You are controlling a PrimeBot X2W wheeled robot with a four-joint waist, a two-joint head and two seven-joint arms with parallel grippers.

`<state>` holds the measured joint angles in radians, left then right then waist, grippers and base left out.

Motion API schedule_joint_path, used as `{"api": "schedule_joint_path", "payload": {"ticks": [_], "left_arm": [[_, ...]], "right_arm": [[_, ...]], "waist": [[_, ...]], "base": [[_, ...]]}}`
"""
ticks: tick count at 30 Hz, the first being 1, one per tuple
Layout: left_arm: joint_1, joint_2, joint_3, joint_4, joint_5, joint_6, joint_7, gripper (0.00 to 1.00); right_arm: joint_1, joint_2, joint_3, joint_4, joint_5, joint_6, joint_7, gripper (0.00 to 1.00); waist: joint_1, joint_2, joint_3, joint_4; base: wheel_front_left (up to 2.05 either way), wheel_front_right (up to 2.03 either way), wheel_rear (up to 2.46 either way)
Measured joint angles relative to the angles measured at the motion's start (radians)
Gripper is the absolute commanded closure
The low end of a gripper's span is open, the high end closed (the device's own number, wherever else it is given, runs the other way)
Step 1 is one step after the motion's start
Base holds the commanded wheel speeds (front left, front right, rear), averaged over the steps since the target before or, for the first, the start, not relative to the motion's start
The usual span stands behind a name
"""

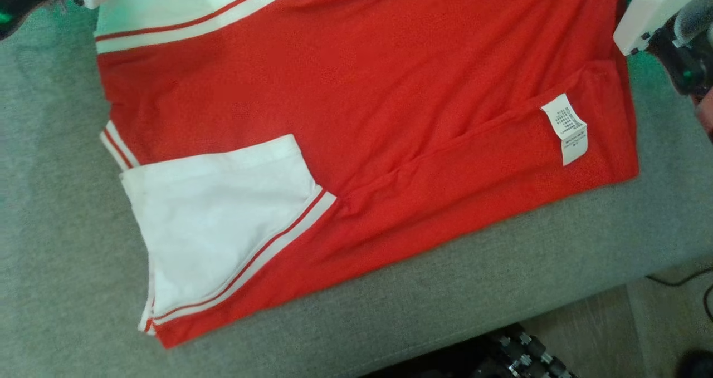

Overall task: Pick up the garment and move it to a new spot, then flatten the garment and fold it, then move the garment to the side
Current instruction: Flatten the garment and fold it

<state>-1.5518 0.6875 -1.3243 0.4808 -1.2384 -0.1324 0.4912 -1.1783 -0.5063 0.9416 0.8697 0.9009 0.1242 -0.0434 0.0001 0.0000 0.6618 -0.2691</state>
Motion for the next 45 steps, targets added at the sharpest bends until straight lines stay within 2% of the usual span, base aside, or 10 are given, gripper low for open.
{"api": "schedule_joint_path", "payload": {"ticks": [7,15,24,32,38,45], "left_arm": [[-0.003,0.023,-0.001,-0.067,0.047,0.0,-0.2,1.0],[-0.003,0.051,-0.002,-0.149,0.041,0.0,-0.318,1.0],[0.057,0.125,-0.003,-0.32,0.032,0.0,-0.361,1.0],[0.277,0.247,-0.007,-0.47,0.024,0.0,-0.379,1.0],[0.45,0.285,-0.008,-0.557,0.005,0.0,-0.39,1.0],[0.558,0.329,-0.008,-0.651,0.034,0.048,-0.405,1.0]], "right_arm": [[0.0,-0.032,-0.008,-0.001,0.047,0.0,-0.026,1.0],[0.016,-0.077,-0.015,0.0,0.08,0.0,-0.057,1.0],[0.129,-0.147,-0.023,-0.038,0.133,0.0,-0.094,1.0],[0.291,-0.209,-0.044,-0.093,0.16,0.0,-0.148,1.0],[0.421,-0.231,-0.075,-0.123,0.153,0.0,-0.179,1.0],[0.516,-0.25,-0.125,-0.174,0.119,0.0,-0.187,1.0]], "waist": [[-0.0001,0.0,-0.036,0.041],[-0.0001,0.0,-0.087,0.086],[-0.0002,0.0,-0.147,0.129],[-0.0002,0.0001,-0.221,0.179],[-0.0002,0.0001,-0.268,0.219],[-0.0002,0.0001,-0.289,0.233]], "base": [[0.0,0.0,0.0],[0.0,0.0,0.0],[0.0,0.0,0.0],[0.0,0.0,0.0],[0.0,0.0,0.0],[0.0,0.0,0.0]]}}
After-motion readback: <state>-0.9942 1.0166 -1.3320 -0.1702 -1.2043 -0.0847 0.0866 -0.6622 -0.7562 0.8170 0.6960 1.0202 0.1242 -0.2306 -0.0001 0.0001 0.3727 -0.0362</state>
